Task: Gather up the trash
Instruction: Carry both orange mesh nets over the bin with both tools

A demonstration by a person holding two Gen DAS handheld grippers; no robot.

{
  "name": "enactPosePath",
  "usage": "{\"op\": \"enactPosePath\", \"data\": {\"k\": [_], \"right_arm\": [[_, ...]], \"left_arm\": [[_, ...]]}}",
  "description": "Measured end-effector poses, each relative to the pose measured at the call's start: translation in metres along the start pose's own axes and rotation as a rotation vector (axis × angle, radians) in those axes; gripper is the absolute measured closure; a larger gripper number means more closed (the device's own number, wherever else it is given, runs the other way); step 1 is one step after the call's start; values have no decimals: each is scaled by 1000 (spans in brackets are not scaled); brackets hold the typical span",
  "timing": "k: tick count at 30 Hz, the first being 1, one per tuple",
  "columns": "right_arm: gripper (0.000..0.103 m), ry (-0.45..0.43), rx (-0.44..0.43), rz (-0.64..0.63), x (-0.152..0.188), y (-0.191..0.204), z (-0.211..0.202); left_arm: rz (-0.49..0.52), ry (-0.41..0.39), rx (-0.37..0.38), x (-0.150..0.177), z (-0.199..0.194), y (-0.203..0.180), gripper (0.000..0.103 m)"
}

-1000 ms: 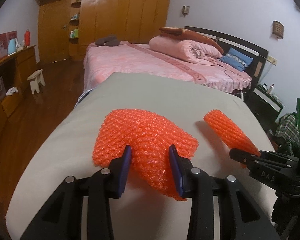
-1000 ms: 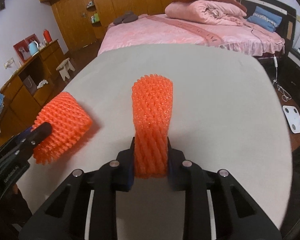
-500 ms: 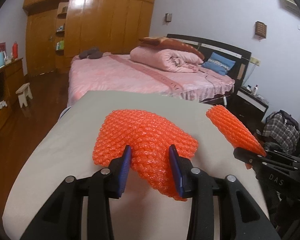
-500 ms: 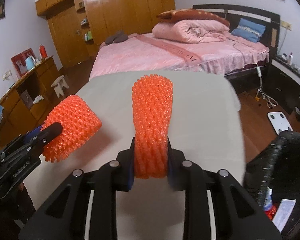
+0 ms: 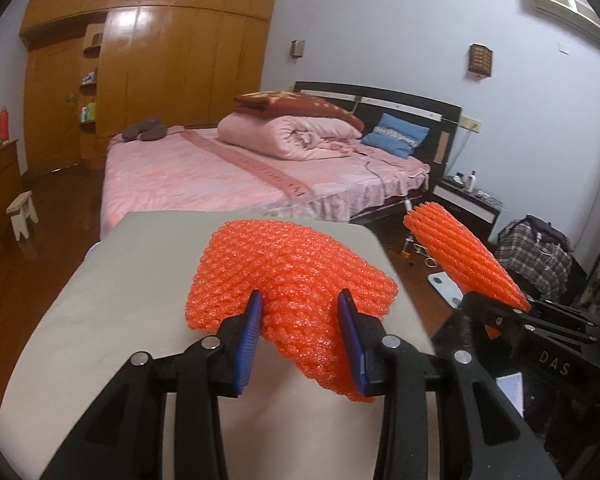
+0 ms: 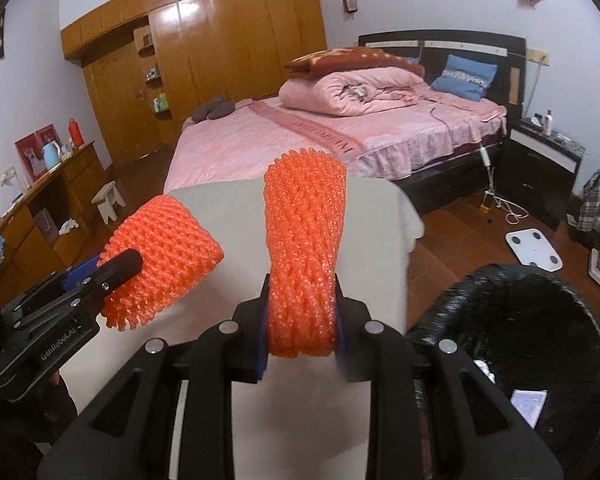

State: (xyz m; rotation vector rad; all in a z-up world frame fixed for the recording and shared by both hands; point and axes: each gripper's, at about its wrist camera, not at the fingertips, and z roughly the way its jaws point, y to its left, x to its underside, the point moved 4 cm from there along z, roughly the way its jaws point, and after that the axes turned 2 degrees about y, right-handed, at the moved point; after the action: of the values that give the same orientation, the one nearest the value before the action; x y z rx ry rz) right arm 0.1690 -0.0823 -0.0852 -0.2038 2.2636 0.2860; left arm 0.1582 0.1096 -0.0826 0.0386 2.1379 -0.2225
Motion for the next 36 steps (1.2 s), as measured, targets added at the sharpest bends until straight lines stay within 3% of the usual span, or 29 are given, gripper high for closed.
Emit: {"op": "enactPosePath", "data": {"k": [19,36], "right_arm": [[78,-83,138,74,25,-90,-88],[79,-95,258,157,55,-165,-125]], "left_arm": [[115,-20,156,-2,-20,-122,65],[205,-5,287,3,-16,-212,65]]}}
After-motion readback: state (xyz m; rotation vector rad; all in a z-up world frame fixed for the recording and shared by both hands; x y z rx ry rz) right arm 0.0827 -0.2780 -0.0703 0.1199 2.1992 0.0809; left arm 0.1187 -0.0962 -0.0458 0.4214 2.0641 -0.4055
